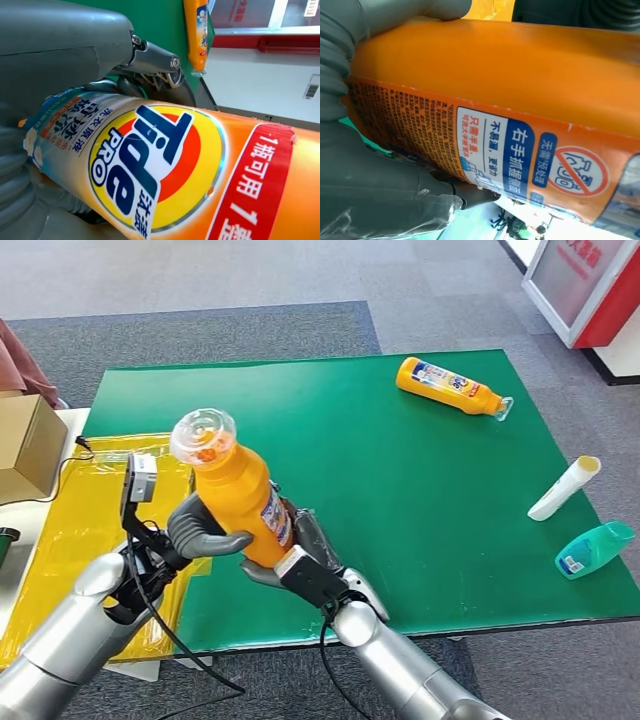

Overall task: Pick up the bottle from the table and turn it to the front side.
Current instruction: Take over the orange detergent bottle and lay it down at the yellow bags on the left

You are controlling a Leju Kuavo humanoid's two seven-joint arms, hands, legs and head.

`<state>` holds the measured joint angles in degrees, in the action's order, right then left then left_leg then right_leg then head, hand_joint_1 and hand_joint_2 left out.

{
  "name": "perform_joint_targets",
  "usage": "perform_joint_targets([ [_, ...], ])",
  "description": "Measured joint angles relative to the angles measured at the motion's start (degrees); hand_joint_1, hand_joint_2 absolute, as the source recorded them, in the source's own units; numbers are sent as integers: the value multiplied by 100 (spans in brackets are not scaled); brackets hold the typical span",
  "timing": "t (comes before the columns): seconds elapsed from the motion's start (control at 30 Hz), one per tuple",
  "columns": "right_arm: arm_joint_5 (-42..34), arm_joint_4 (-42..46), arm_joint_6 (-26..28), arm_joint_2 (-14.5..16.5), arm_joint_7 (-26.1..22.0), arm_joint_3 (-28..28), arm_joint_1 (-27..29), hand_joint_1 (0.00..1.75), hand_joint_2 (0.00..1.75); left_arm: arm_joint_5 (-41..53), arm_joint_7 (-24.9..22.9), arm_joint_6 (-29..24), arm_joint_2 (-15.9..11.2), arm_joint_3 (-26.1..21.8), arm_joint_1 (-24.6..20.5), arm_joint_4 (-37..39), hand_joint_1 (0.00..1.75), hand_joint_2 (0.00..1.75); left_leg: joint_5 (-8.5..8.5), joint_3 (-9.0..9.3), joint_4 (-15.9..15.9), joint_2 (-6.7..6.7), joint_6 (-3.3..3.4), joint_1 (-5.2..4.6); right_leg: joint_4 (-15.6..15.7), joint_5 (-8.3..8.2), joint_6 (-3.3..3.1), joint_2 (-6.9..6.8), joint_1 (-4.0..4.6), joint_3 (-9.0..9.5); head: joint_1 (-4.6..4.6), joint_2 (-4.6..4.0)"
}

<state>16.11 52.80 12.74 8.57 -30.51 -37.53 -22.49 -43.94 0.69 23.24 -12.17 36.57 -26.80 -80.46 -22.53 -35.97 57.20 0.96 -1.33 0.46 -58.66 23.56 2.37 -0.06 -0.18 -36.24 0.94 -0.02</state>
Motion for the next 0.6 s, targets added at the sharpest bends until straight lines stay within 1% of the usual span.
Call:
perform_joint_targets([
  [0.2,20,-12,2,3,1,0,-1,175,175,39,10,-53,0,0,-2,0,175,175,0,0,0,0,0,0,0,0,0,0,0,0,0,0],
  [0.27,20,-24,2,5,0,0,-4,165,175,44,12,-55,0,0,-1,0,175,175,0,0,0,0,0,0,0,0,0,0,0,0,0,0],
  [0.3,20,-28,5,8,0,1,-6,134,175,47,20,-57,0,0,2,0,175,175,0,0,0,0,0,0,0,0,0,0,0,0,0,0],
  [0.33,20,-36,12,10,2,3,-10,90,175,50,33,-60,0,-1,8,0,175,175,0,0,0,0,0,0,0,0,0,0,0,1,-1,0],
  [0.4,18,-53,31,15,10,8,-18,13,175,61,74,-67,-2,-2,21,0,175,175,0,0,0,0,0,0,0,0,-1,0,0,0,-1,0],
  [0.43,13,-66,40,17,21,13,-24,0,175,67,98,-73,-4,-3,30,0,175,175,0,0,0,0,0,0,0,0,-1,0,0,0,-1,0],
  [0.6,-73,-219,39,29,209,132,-94,0,175,185,350,-192,-1,-55,170,-32,175,175,0,0,0,4,0,0,0,-1,-1,5,0,1,-2,0],
])
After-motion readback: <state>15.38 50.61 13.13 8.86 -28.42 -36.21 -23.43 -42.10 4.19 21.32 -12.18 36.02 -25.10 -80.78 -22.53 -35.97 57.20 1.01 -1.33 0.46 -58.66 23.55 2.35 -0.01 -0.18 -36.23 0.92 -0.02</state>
